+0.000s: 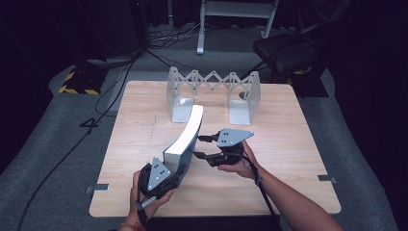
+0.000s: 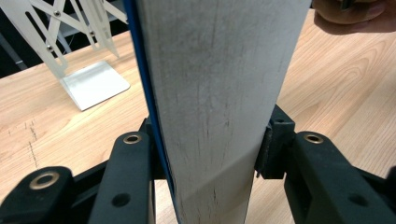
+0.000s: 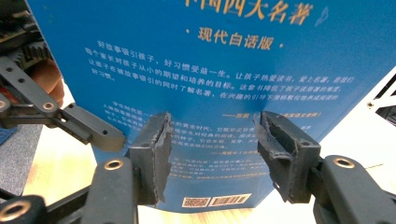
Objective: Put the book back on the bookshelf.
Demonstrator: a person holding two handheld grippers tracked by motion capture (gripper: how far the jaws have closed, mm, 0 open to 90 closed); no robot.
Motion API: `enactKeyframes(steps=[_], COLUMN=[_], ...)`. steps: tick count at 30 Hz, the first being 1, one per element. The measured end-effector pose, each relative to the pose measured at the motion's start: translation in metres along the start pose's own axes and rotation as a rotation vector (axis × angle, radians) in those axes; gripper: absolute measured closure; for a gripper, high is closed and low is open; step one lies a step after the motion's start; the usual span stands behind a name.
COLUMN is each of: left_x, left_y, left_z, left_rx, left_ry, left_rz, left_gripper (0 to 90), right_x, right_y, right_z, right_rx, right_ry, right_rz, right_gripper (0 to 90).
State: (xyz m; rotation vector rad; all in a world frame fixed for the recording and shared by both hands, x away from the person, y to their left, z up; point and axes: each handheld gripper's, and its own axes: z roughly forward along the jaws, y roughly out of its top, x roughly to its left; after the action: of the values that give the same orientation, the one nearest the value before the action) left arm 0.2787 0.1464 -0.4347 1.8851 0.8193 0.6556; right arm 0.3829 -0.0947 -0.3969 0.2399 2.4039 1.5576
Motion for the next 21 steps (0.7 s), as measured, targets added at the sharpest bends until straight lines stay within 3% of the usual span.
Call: enactKeyframes(steps=[8,15,21], left_x=[-0.001,0.008,0.01], left_y=[0.005,0.005,0.006], left_z=[0.007,0.011,0.016], left_rx=[-0.01,-0.037,-0.046], left_ry=[0.009,-0.017,-0.057], left_rz=[0.004,-0.037,-0.029], left_gripper=[53.7,58.6,59.6], right_x=[-0.002,-0.007,-0.023], right_y=[-0.001,-0.006,-0.029], right_z=[0.0,-0.004,-0.026], right_rx=[0.0,0.02,0.12], right_ry=[-0.004,-0.015,-0.05], right_rz=[0.006,0.007,0.013], right_gripper=[44.5,43.0,37.7])
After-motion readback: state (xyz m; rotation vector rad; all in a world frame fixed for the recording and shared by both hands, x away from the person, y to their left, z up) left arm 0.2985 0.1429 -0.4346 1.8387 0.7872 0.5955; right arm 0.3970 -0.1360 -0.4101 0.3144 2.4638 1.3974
